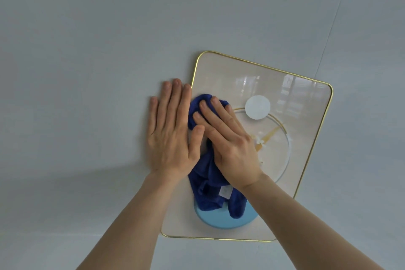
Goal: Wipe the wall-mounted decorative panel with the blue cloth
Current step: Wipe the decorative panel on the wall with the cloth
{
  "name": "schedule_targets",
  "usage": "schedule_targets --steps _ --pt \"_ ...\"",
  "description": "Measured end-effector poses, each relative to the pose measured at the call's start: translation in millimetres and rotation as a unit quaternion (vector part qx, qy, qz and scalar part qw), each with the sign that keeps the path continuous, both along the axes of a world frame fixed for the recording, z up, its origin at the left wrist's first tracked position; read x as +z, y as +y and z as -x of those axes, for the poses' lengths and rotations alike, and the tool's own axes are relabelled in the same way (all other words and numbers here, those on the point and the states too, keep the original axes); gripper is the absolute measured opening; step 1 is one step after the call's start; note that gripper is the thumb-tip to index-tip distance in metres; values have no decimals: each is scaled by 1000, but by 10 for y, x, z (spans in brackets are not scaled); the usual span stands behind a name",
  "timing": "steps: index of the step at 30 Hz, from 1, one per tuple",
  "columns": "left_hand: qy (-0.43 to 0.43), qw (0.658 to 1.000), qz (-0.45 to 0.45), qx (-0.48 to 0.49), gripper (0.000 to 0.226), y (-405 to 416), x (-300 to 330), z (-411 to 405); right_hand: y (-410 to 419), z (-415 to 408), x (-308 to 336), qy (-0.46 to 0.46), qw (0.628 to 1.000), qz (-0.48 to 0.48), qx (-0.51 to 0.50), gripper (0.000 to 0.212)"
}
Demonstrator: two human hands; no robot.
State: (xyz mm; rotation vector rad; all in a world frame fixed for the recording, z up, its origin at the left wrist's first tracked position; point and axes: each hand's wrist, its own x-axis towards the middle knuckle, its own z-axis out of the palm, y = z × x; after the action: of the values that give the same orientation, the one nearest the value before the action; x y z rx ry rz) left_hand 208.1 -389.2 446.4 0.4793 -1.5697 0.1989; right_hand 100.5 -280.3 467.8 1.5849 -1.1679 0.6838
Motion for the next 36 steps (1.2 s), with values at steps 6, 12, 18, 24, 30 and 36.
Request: schedule_targets --steps 6,12,18,24,30,36 --pt "6 1000 -2 10 69 -18 -5 17 124 163 -210 23 998 -54 -16 39" --pt "1 1000 -9 15 65 -37 -17 42 327 192 -425 23 994 -96 -46 48" --pt "-46 999 -17 -18 66 -7 -1 -119 489 101 -439 27 990 -121 -68 55" --pt "-110 988 -73 -83 67 148 99 -375 844 25 -698 29 975 -186 -121 57" --pt "-115 964 -179 -157 66 421 190 -708 1103 -165 -751 -197 943 -209 -165 57" --pt "-84 967 -201 -134 51 850 -340 -937 1404 -300 -722 -458 877 -126 -73 52"
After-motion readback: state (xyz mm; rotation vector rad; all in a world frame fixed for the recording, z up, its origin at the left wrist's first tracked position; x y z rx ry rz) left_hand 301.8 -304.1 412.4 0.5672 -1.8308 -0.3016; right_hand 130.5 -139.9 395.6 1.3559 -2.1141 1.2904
